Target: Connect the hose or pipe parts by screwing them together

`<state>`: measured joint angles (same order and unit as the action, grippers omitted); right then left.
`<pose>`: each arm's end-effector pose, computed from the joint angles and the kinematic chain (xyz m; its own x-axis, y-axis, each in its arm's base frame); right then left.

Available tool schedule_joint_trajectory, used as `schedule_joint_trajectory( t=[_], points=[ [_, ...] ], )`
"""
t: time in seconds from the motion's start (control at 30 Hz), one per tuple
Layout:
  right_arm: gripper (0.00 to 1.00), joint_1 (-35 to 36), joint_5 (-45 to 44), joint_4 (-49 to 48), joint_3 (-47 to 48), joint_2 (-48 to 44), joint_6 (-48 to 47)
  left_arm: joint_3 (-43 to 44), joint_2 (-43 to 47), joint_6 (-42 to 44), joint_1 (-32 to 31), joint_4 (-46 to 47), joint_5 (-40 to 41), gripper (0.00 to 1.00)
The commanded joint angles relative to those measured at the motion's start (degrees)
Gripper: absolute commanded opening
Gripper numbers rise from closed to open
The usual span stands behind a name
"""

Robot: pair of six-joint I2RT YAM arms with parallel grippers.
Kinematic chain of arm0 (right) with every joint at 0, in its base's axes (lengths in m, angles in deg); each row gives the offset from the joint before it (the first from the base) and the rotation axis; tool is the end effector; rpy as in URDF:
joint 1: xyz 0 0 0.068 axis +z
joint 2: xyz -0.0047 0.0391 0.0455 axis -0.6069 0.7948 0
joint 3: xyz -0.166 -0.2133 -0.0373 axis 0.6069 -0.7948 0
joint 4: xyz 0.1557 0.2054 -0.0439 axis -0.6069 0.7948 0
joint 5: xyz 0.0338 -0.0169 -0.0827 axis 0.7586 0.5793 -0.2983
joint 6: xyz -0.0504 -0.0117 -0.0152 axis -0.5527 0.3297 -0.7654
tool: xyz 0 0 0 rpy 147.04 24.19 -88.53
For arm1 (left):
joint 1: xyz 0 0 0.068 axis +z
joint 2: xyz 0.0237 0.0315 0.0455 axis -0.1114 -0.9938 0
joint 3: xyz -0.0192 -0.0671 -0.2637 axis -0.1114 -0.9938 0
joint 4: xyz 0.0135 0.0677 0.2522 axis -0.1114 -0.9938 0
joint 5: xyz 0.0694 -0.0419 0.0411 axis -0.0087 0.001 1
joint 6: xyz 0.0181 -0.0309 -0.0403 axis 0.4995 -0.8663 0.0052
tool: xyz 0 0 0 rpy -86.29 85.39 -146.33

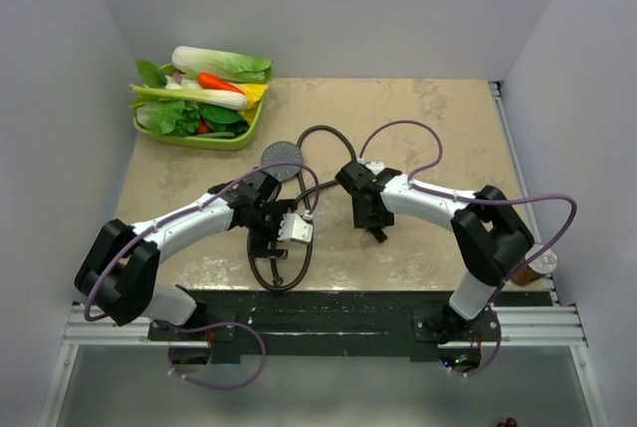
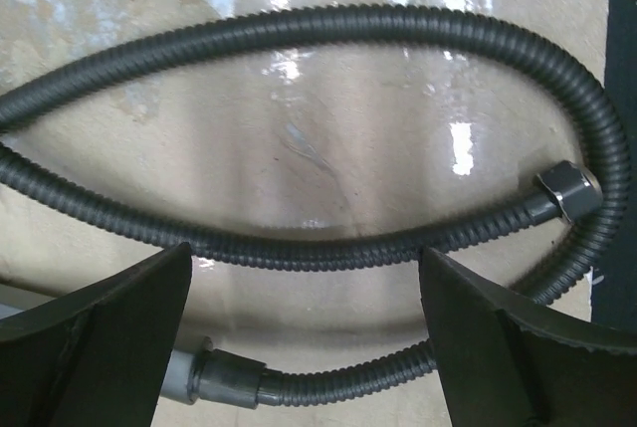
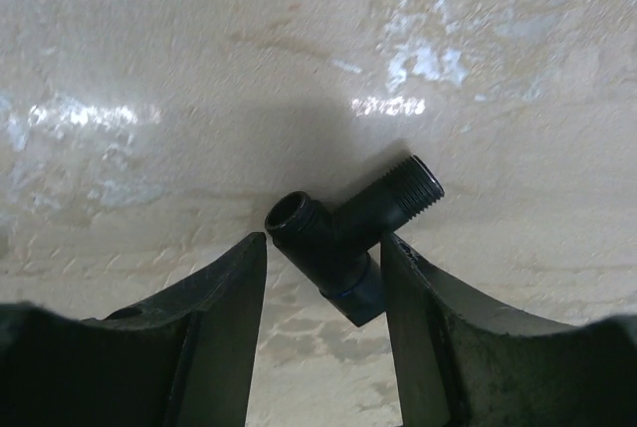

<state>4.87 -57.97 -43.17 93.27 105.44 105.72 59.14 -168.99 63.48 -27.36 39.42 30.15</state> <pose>0.2401 0.2005 0.1760 -0.9135 -0.0448 -0.4044 0.0084 0.9916 -0.1287 0.2023 -0.1523 0.1832 0.1230 0.8581 -0.4985 0.9916 -0.0859 0.0969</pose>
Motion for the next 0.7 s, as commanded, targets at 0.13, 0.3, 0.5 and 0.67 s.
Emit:
schedule_joint_trajectory(
  t=[0.13,0.3,0.5,0.67],
  points=[
    [0.46,-3.6,3.3,-6.4,0.1,1.6,-3.3,-5.3,2.2,9.5,-0.4,4.7,1.1,0.99],
    [0.44,-3.6,4.5,-4.8,0.2,-0.7,-3.2,-3.9,0.5,9.6,-3.1,5.9,1.3,0.99],
    [0.5,-4.8,5.5,-1.2,2.2,-5.6,-2.1,-2.2,-2.4,12.2,-4.3,7.8,2.8,0.99],
    [0.51,-6.5,6.0,-0.5,2.4,-7.4,-0.8,-0.7,-3.4,14.4,-4.3,7.6,4.4,0.99]
  ],
)
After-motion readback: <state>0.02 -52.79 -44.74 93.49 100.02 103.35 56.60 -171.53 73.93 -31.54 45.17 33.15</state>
